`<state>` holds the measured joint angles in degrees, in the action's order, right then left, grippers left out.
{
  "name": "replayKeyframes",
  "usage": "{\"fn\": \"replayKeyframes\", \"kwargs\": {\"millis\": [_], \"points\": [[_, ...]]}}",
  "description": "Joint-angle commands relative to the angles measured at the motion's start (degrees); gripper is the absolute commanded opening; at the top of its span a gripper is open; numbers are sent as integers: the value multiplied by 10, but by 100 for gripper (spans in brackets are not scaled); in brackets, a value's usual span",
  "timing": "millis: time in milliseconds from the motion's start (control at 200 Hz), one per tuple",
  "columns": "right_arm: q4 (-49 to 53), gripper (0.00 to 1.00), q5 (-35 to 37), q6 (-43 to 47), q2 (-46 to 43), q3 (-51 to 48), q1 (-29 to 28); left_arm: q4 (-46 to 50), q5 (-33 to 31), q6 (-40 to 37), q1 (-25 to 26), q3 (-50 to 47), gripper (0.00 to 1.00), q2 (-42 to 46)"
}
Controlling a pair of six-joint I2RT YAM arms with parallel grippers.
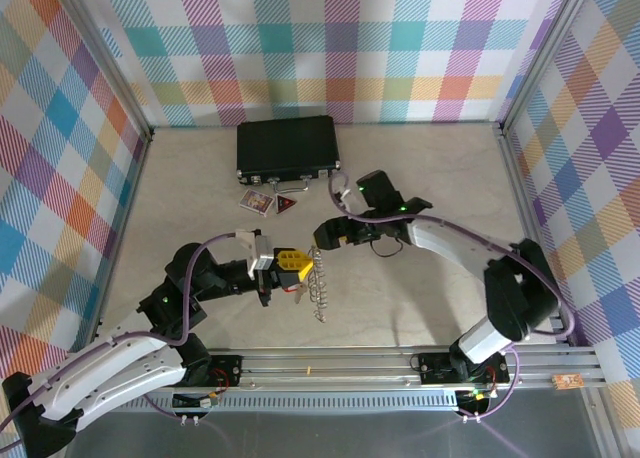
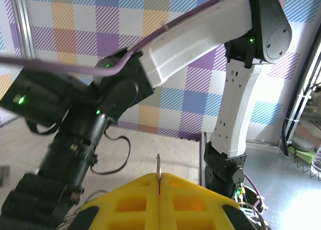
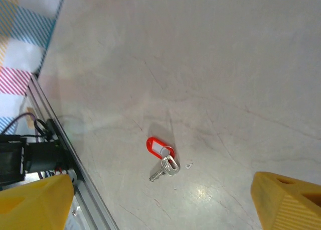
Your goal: Put the keys on the keyring
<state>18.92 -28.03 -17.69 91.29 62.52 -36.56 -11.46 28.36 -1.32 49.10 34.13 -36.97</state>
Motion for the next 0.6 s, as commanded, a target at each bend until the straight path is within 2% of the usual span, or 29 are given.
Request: {"fn": "replayKeyframes", "kwargs": {"millis": [0,140,310,450,595], "points": [[22,88,-8,-3,44,33,-20,-18,-11,13,6,-9,0,18],[37,83,9,0,100,66,-64,-12,-25,18,6,-21,0,36],[74,75,111,-11,147,103,-131,-22,-64,29,5,-48,0,70],[55,66,124,-33,167,100,-151,-18,-72,31,6,-59,0,88],[81,60,145,-36,204,126,-176,-25,-74,34,5,-72,0,104]]}}
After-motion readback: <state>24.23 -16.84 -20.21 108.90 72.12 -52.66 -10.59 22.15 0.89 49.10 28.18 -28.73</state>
